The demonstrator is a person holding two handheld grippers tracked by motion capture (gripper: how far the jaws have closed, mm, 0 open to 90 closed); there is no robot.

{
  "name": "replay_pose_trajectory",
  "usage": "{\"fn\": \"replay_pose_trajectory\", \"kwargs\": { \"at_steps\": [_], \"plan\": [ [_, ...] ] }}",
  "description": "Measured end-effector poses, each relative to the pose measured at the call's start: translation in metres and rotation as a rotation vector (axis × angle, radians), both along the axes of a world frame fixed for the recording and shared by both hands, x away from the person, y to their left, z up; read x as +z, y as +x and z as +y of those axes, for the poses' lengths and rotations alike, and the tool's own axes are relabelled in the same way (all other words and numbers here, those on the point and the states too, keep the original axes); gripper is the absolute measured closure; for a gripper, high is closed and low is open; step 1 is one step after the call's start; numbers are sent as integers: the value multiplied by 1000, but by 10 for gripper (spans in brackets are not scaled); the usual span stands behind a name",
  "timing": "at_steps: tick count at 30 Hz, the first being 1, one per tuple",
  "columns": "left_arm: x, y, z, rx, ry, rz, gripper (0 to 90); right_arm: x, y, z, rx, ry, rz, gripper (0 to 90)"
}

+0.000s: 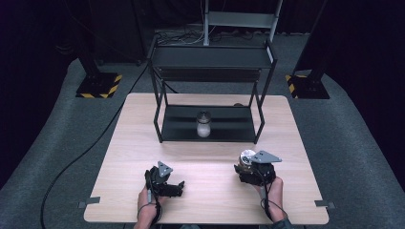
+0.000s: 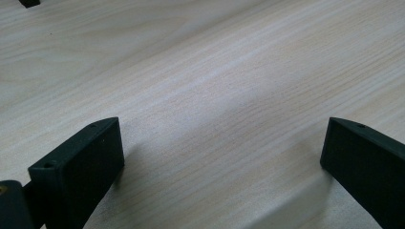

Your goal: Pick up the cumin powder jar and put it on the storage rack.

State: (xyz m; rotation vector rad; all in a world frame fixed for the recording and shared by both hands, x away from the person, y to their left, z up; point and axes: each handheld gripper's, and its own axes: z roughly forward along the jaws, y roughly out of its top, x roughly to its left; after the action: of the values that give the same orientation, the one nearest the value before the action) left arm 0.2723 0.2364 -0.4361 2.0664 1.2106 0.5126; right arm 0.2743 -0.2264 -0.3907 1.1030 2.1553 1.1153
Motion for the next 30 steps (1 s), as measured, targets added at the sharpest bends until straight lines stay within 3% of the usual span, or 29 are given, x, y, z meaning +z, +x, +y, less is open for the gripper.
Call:
{"fn": "replay_pose_trajectory", "kwargs": {
  "at_steps": [30],
  "plan": [
    [0,-3,-3,0,16,-15,4,-1,31,0,-17,23,2,304]
  ]
}}
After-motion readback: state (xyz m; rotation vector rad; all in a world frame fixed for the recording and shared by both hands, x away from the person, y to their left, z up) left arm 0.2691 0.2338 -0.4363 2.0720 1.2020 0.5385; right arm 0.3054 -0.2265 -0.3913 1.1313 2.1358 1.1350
